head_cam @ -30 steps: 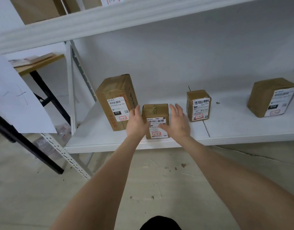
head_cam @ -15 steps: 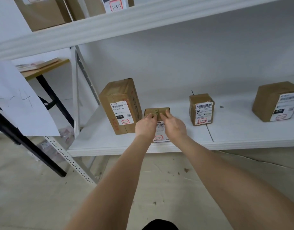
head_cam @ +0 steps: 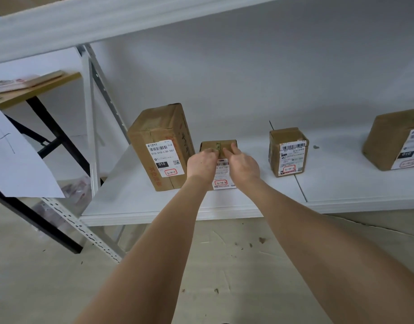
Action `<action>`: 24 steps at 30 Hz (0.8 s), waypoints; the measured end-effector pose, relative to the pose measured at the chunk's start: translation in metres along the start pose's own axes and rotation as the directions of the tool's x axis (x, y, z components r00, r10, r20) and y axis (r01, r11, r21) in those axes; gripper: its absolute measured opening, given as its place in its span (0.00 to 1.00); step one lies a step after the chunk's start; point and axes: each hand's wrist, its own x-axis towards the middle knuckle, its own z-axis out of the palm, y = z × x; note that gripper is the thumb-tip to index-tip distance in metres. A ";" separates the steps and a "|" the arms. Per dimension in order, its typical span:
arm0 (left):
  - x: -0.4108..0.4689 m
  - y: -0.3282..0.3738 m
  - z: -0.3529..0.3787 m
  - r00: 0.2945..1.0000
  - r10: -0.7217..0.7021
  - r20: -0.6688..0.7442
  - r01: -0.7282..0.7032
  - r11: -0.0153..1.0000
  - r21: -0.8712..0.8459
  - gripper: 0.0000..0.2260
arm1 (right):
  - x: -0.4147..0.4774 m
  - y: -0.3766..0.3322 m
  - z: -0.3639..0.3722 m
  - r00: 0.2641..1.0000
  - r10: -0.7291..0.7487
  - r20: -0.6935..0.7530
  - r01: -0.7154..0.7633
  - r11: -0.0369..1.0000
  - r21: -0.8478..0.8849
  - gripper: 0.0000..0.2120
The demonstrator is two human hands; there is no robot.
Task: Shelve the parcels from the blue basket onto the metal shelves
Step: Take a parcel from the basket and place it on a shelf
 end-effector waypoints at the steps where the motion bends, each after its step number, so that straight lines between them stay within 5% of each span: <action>1: 0.003 -0.001 0.001 1.000 0.002 0.004 -0.002 1.000 -0.004 0.20 | 0.003 0.000 0.001 1.000 0.003 0.000 -0.003 1.000 -0.001 0.24; 17: 0.020 -0.012 0.008 0.998 0.030 0.057 -0.024 0.994 -0.102 0.25 | 0.026 -0.001 0.009 0.999 0.007 -0.041 -0.006 1.000 0.013 0.23; 24: 0.013 -0.006 -0.009 0.983 0.002 0.182 0.035 0.979 -0.200 0.30 | 0.014 -0.001 -0.011 0.997 0.019 0.071 -0.019 1.000 0.005 0.36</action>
